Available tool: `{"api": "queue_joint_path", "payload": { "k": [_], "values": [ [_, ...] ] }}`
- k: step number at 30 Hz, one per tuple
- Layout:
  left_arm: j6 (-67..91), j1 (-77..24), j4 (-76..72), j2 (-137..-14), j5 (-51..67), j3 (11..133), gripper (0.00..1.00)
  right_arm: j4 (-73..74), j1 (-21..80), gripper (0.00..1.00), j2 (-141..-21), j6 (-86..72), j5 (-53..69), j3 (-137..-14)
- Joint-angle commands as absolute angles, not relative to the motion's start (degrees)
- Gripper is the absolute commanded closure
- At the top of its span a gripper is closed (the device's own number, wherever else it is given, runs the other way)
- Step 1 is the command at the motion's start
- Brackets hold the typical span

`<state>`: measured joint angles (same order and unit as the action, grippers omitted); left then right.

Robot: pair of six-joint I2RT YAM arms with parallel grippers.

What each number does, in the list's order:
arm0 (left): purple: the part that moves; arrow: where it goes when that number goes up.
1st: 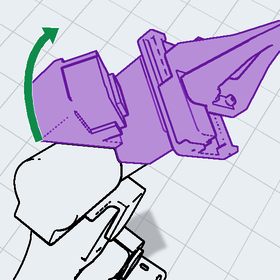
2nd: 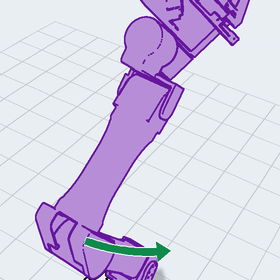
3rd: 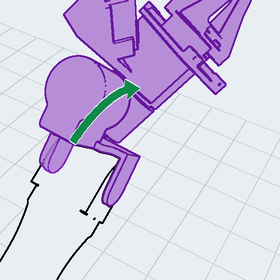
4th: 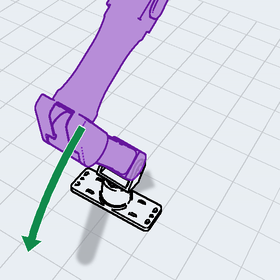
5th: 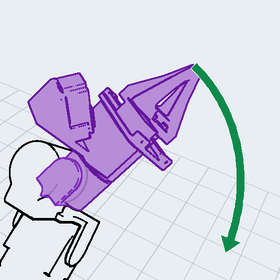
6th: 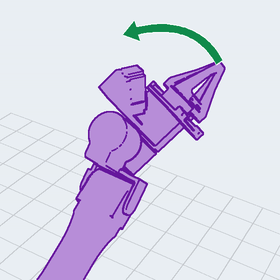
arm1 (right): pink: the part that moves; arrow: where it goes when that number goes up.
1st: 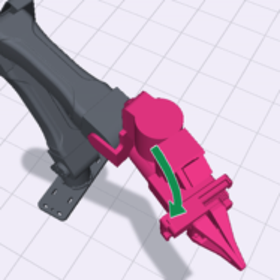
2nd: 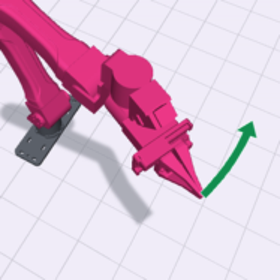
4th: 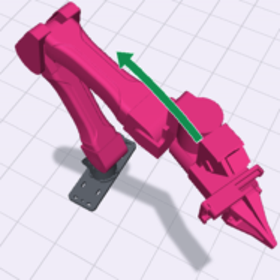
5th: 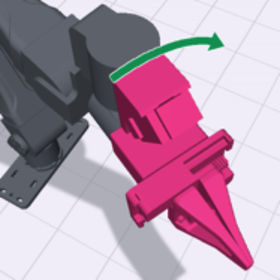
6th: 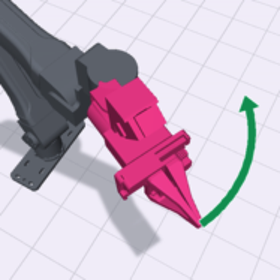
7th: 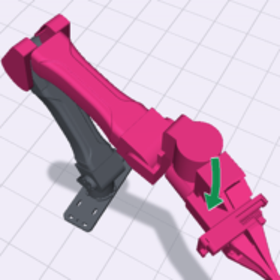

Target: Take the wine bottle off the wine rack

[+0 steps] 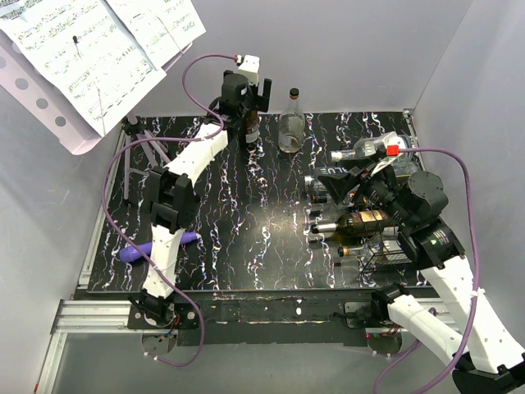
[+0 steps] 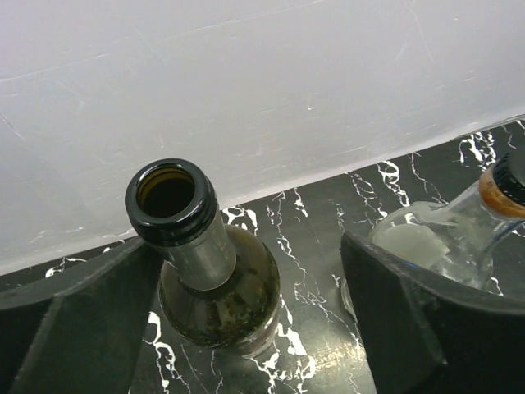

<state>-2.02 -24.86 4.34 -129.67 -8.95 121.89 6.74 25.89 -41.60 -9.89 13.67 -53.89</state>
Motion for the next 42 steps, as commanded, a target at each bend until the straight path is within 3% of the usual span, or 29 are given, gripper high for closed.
{"api": "queue_joint_path", "payload": {
  "k": [1, 3, 7, 13, 18, 25, 30, 33, 38, 42],
  "values": [
    [-1.06, -24.87, 3.87, -121.65, -7.29, 121.47, 0.07, 6.06, 25.75, 0.2, -41.57, -9.58, 13.62, -57.39],
    [-0.88, -24.87, 3.34, -118.93, -7.21, 119.98, 0.02, 6.59, 25.66, 0.2, -41.75, -9.58, 13.54, -57.57],
    [-0.44, -24.96, 4.04, -112.34, -5.2, 116.64, 0.02, 6.94, 25.66, 0.2, -41.75, -9.23, 12.31, -56.52],
    [3.42, -25.4, 3.96, -93.55, 7.1, 101.98, 0.02, 10.98, 25.66, 0.18, -44.55, -2.66, 9.15, -58.18],
    [7.29, -26.36, 7.29, -74.74, 14.31, 85.48, 0.02, 14.41, 25.66, 0.17, -47.98, 13.85, 3.53, -59.85],
    [12.56, -27.51, 12.47, -48.37, 27.14, 59.89, 0.02, 18.62, 25.58, 0.16, -52.11, 42.33, 7.3, -59.58],
    [14.59, -27.51, 19.58, -36.15, 35.94, 46.08, 0.02, 35.12, 24.96, 0.17, -59.75, 57.98, 14.4, -66.17],
    [13.88, -27.51, 23.98, -29.64, 29.74, 39.57, 0.02, 43.05, 23.91, 0.28, -65.02, 64.93, 16.61, -68.99],
    [11.0, -27.69, 24.87, -21.02, 24.36, 39.73, 0.02, 52.88, 19.78, 0.3, -72.23, 69.77, 28.89, -74.95],
    [11.26, -27.77, 25.84, -16.45, 18.18, 39.02, 0.02, 53.45, 19.6, 0.3, -76.11, 72.24, 28.66, -77.26]
  ]
}}
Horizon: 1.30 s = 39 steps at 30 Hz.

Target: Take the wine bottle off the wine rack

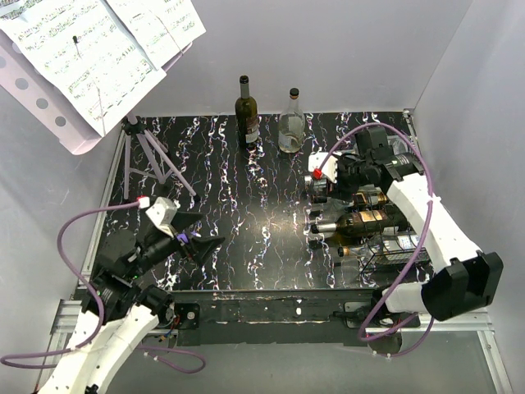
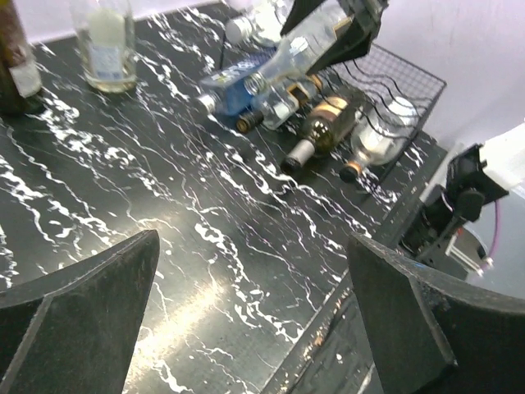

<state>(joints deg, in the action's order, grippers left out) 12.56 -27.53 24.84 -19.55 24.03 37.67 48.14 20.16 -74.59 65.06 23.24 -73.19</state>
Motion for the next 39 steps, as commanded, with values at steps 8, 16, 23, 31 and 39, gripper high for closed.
{"api": "queue_joint_path", "payload": {
  "k": [8, 16, 23, 31, 39],
  "values": [
    [11.43, -27.77, 25.58, -13.36, 16.52, 38.67, 0.02, 57.84, 19.42, 0.3, -85.6, 73.21, 21.37, -83.41],
    [11.34, -27.77, 26.28, -11.96, 16.0, 38.94, 0.02, 55.55, 19.42, 0.3, -90.88, 74.27, 15.21, -82.8],
    [11.34, -27.77, 26.81, -9.49, 12.66, 38.94, 0.02, 49.67, 19.51, 0.29, -92.99, 74.18, 14.16, -80.6],
    [11.25, -27.77, 27.25, -10.11, 12.04, 39.2, 0.02, 47.99, 19.51, 0.3, -95.71, 74.27, 12.13, -80.42],
    [11.07, -27.77, 27.25, -9.67, 11.78, 39.11, 0.02, 45.62, 19.16, 0.32, -96.77, 74.62, 10.11, -79.19]
  ]
}}
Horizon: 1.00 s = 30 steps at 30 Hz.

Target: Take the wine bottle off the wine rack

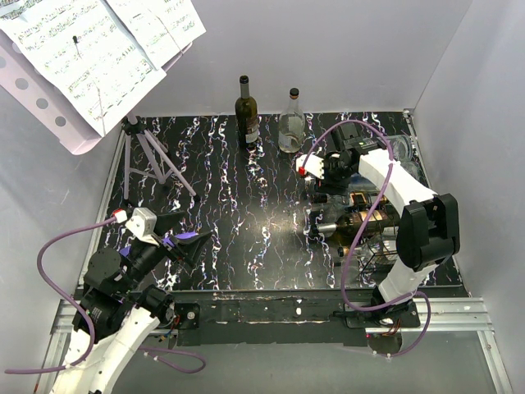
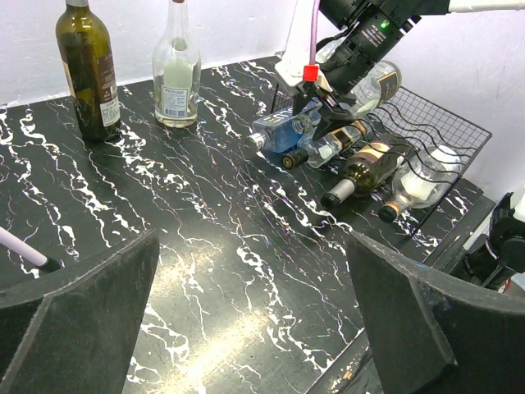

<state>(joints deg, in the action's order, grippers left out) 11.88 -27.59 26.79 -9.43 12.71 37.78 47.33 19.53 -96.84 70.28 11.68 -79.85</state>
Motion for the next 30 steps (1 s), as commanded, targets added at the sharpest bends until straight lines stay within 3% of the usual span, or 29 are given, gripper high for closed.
{"api": "queue_joint_path", "payload": {
  "k": [1, 6, 9, 12, 30],
  "values": [
    [11.07, -27.69, 27.25, -9.58, 11.69, 39.11, 0.02, 45.44, 19.07, 0.34, -96.85, 74.62, 10.19, -79.02],
    [11.07, -27.77, 27.25, -8.96, 11.51, 39.2, 0.02, 45.88, 18.9, 0.5, -96.42, 74.97, 10.2, -79.1],
    [11.07, -27.77, 27.25, -8.88, 11.51, 39.2, 0.02, 47.02, 18.9, 0.67, -95.01, 75.23, 11.07, -79.98],
    [11.07, -27.77, 27.25, -8.79, 11.51, 39.2, 0.02, 48.07, 18.9, 0.97, -92.99, 74.97, 11.6, -80.51],
    [11.07, -27.77, 27.33, -8.7, 10.46, 39.02, 0.02, 57.04, 20.21, 0.99, -79.64, 64.69, 10.99, -85.43]
  ]
}}
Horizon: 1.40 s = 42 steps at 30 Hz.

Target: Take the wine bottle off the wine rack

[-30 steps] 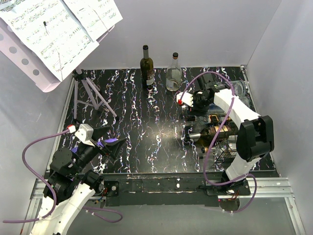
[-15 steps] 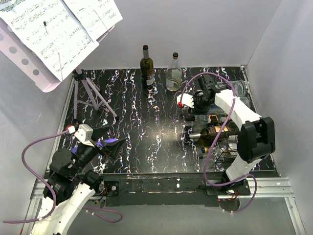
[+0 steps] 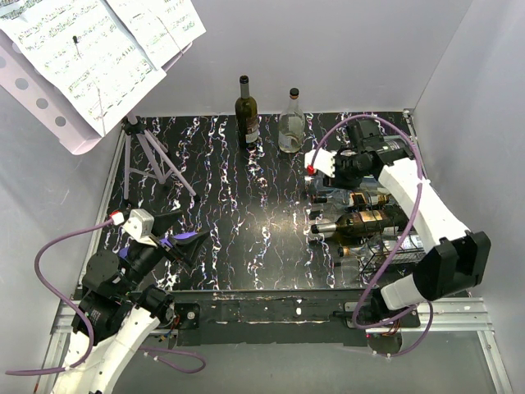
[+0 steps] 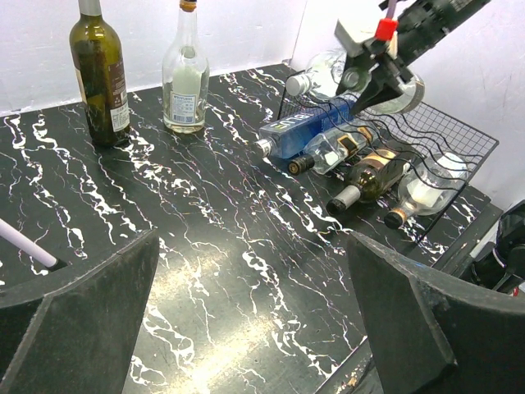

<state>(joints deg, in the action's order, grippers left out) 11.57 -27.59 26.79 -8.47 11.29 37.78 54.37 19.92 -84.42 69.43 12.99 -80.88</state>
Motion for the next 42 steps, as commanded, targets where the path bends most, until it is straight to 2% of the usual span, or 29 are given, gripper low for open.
{"api": "queue_joint_path", "payload": {
  "k": [1, 7, 17, 31, 42],
  "values": [
    [11.07, -27.77, 27.33, -8.79, 10.55, 39.11, 0.02, 57.22, 20.39, 0.99, -79.02, 64.25, 10.64, -85.78],
    [11.08, -27.77, 27.33, -9.4, 10.63, 39.2, 0.02, 58.71, 22.76, 0.99, -76.73, 63.46, 7.65, -88.42],
    [11.07, -27.77, 27.25, -9.84, 10.46, 39.2, 0.02, 58.01, 23.82, 0.99, -75.23, 59.77, 11.42, -91.23],
    [11.07, -27.77, 27.25, -9.58, 10.63, 39.11, 0.02, 54.23, 24.96, 0.99, -79.89, 58.01, 17.41, -86.22],
    [10.99, -27.77, 27.07, -10.02, 10.72, 39.02, 0.02, 56.51, 25.4, 0.99, -79.02, 52.83, 18.19, -95.79]
  ]
}}
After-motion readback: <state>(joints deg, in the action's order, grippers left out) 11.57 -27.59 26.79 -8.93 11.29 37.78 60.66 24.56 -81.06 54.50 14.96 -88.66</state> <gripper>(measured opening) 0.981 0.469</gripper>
